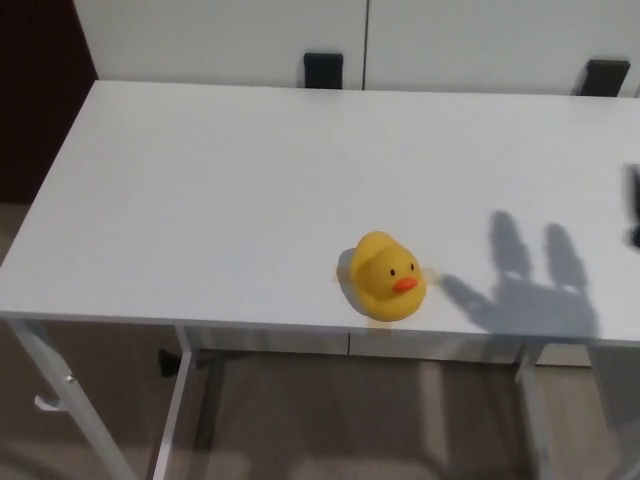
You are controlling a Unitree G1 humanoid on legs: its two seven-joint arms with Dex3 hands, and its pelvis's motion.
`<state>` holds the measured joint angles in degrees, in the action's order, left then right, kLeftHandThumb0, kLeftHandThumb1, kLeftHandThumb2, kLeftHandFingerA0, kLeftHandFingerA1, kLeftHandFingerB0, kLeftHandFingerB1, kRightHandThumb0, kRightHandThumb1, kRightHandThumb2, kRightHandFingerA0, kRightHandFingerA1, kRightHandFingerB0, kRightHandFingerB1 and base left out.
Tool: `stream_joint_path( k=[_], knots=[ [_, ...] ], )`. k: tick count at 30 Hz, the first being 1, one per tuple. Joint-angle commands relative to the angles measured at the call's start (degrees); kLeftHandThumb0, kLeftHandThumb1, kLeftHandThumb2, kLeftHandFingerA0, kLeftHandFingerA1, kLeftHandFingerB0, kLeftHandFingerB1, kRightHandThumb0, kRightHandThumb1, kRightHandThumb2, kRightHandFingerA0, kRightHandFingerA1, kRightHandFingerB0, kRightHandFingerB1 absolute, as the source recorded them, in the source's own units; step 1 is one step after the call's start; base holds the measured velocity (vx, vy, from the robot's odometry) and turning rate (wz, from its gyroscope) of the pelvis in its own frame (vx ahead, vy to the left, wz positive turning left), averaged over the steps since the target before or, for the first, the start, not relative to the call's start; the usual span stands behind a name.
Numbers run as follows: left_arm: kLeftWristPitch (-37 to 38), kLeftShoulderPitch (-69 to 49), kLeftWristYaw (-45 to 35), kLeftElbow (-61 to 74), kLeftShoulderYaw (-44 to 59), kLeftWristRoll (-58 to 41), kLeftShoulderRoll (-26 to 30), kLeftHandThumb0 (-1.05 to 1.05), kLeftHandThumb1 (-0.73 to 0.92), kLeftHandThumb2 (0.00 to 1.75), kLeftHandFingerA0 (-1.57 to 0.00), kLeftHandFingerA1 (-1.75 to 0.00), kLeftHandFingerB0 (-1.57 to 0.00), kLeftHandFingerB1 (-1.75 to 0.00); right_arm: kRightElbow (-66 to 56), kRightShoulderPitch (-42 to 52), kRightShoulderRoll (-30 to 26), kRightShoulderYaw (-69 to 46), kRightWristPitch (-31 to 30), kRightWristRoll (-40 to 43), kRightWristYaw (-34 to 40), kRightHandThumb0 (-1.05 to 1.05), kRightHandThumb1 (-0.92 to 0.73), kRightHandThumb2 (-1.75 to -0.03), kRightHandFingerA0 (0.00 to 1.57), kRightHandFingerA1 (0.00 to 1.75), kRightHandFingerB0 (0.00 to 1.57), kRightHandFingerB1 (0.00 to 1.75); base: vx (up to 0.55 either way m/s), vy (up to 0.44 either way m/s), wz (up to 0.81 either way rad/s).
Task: The robot uses its right hand to push the yellow duck toy to the center of the white desk.
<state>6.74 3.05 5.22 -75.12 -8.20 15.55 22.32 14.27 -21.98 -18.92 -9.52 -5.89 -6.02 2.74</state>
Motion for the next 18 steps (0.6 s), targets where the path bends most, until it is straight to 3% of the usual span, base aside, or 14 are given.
stream_joint_path(
  k=[1,3,4,6,7,9,10,12,13,14,15,17,18],
  knots=[
    [1.6,-0.5,-0.1,0.0,0.4,0.3,0.9,-0.17,0.69,0.69,-0.84,-0.71,-0.82,-0.62,-3.1,10.4,-8.7,-10.1,6.0,6.7,-8.6,-0.95,-0.74,-1.07,0.00,0.28,0.00,0.25,0.00,0.000,0.00],
    [1.8,-0.6,-0.1,0.1,0.2,0.5,1.1,-0.17,0.69,0.69,-0.84,-0.71,-0.82,-0.62,-3.4,13.5,-10.3,-12.4,6.3,7.0,-9.3,-0.95,-0.74,-1.07,0.00,0.28,0.00,0.25,0.00,0.000,0.00],
    [2.0,-0.7,-0.2,0.0,0.4,0.3,1.3,-0.14,0.66,0.72,-0.87,-0.77,-0.83,-0.66,-2.0,19.8,-12.9,-16.7,8.9,6.7,-9.7,-0.64,-0.59,-0.79,0.00,0.45,0.00,0.28,0.00,0.000,0.00],
    [2.1,-0.8,-0.2,-0.2,0.7,0.1,1.3,-0.14,0.66,0.72,-0.87,-0.77,-0.83,-0.66,-0.8,24.1,-14.5,-19.5,10.9,6.4,-10.0,-0.64,-0.59,-0.79,0.00,0.45,0.00,0.28,0.00,0.000,0.00],
    [2.1,-0.7,-0.2,-0.3,0.9,-0.1,1.3,-0.13,0.64,0.76,-0.88,-0.78,-0.84,-0.66,0.5,28.4,-15.5,-22.4,13.0,7.1,-11.1,-0.53,-0.66,-0.60,0.00,0.66,0.00,0.33,0.00,0.000,0.00],
    [2.2,-0.7,-0.1,-0.4,1.1,-0.2,1.3,-0.13,0.64,0.76,-0.88,-0.78,-0.84,-0.66,1.7,32.3,-16.3,-25.0,14.9,8.2,-12.6,-0.53,-0.66,-0.60,0.00,0.66,0.00,0.33,0.00,0.000,0.00],
    [2.1,-0.7,-0.1,-0.4,1.1,-0.1,1.5,-0.14,0.66,0.71,-0.86,-0.77,-0.83,-0.65,6.1,35.1,-16.2,-26.9,18.1,9.6,-13.7,-0.34,-0.71,-0.65,0.02,0.70,0.01,0.52,0.00,0.000,0.00],
    [2.1,-0.7,-0.1,-0.5,1.1,-0.1,1.6,-0.14,0.66,0.71,-0.86,-0.77,-0.83,-0.65,9.4,36.8,-16.0,-28.1,20.5,10.4,-14.3,-0.34,-0.71,-0.65,0.02,0.70,0.01,0.52,0.00,0.000,0.00],
    [1.9,-0.5,-0.4,-0.3,1.1,-0.1,1.9,-0.15,0.67,0.70,-0.85,-0.74,-0.82,-0.64,16.1,39.2,-15.0,-30.3,24.4,11.6,-13.6,-0.16,-0.67,-0.81,0.24,0.66,0.15,0.52,0.00,0.000,0.00],
    [1.9,-0.5,-0.4,-0.3,1.1,-0.1,1.9,-0.15,0.67,0.70,-0.85,-0.74,-0.82,-0.64,16.1,39.2,-15.0,-30.3,24.4,11.6,-13.6,-0.16,-0.67,-0.81,0.24,0.66,0.15,0.52,0.00,0.000,0.00],
    [2.0,-0.5,-0.4,-0.2,1.0,-0.1,1.9,-0.14,0.66,0.72,-0.86,-0.76,-0.83,-0.65,18.7,40.1,-14.7,-30.6,25.2,10.9,-11.6,-0.04,-0.50,-1.03,0.43,0.64,0.30,0.52,0.00,0.000,0.00],
    [2.1,-0.5,-0.2,-0.2,1.0,0.0,1.9,-0.14,0.66,0.72,-0.86,-0.76,-0.83,-0.65,21.5,40.9,-14.6,-30.8,26.1,9.9,-9.4,-0.04,-0.50,-1.03,0.43,0.64,0.30,0.52,0.00,0.000,0.00],
    [2.1,-0.5,-0.1,-0.2,1.1,-0.1,1.9,-0.16,0.66,0.70,-0.85,-0.71,-0.84,-0.65,22.8,41.6,-13.9,-31.3,24.8,10.3,-8.8,0.11,-0.45,-1.15,0.72,0.56,0.47,0.47,0.00,0.000,0.06]
  ],
)
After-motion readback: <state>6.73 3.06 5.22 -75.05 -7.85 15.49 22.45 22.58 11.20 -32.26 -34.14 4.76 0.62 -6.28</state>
